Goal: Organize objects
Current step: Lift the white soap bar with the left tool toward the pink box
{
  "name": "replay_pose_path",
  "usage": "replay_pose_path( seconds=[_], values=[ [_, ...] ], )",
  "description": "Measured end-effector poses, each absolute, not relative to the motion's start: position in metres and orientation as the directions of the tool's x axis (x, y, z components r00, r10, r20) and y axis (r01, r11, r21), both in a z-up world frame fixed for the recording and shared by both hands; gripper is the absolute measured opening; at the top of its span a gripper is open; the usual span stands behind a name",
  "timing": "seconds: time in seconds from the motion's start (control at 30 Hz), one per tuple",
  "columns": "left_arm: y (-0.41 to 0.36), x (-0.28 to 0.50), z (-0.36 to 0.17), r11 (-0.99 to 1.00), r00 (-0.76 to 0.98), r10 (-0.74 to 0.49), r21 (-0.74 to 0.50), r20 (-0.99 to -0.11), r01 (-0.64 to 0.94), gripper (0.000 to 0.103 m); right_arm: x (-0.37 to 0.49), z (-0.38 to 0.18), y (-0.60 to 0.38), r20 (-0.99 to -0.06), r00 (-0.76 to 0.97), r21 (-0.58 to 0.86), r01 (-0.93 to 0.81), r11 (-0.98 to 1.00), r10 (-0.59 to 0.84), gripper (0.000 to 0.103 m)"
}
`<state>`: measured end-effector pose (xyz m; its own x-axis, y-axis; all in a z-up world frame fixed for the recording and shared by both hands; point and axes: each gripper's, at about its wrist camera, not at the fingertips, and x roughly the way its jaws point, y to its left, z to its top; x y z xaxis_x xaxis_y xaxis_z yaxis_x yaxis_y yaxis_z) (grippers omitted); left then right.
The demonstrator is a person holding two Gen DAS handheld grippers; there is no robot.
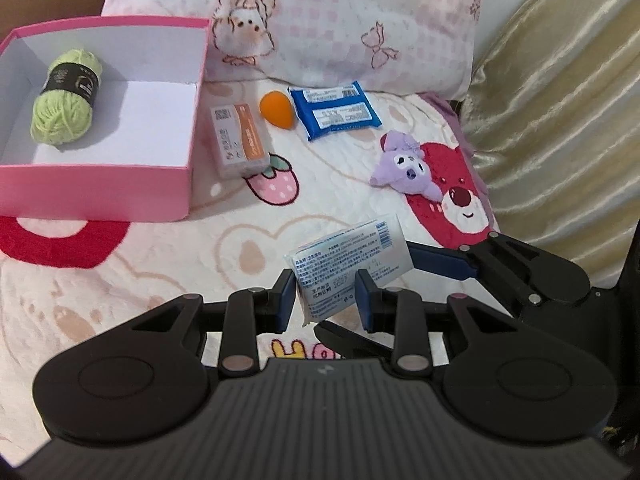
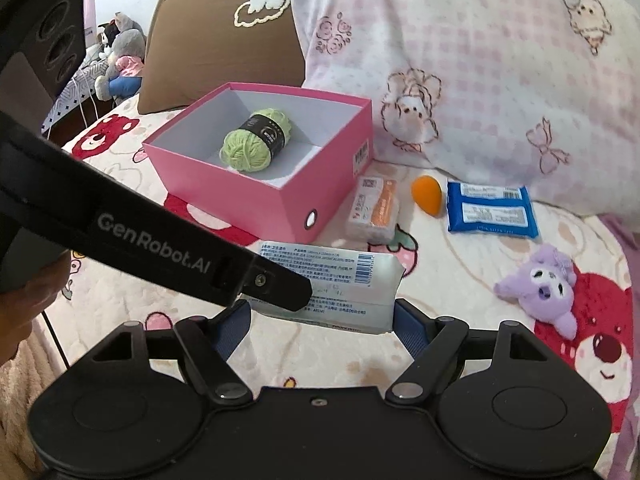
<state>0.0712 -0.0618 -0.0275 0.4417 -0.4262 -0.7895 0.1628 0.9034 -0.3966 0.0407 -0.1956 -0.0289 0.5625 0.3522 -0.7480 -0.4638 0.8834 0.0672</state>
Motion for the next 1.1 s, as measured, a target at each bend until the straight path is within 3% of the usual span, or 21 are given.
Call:
replay_pose_path(
  seconds=[0.47,0.8,1.1],
  values=[
    [-0.029,0.066,-0.014,0.904,0.464,-0.428,-0.375,-0.776,0.206,0.03,0.032,-0.007,-0.154,-0.75,0.586,-0.008,-0.47,0.883,0.306,0.078],
    [0.017,0.067,0.011,0.895,0.544,-0.442,-0.39,-0.714,0.215,0.03,0.035,0.01,-0.132,-0.738,0.59,-0.054,-0.535,0.843,0.327,0.057],
    [0.055,0.065,0.023,0.893,0.601,-0.437,-0.401,-0.669,0.204,0.03,0.047,0.017,-0.107,-0.722,0.58,-0.036,-0.575,0.817,0.376,0.053]
  ],
)
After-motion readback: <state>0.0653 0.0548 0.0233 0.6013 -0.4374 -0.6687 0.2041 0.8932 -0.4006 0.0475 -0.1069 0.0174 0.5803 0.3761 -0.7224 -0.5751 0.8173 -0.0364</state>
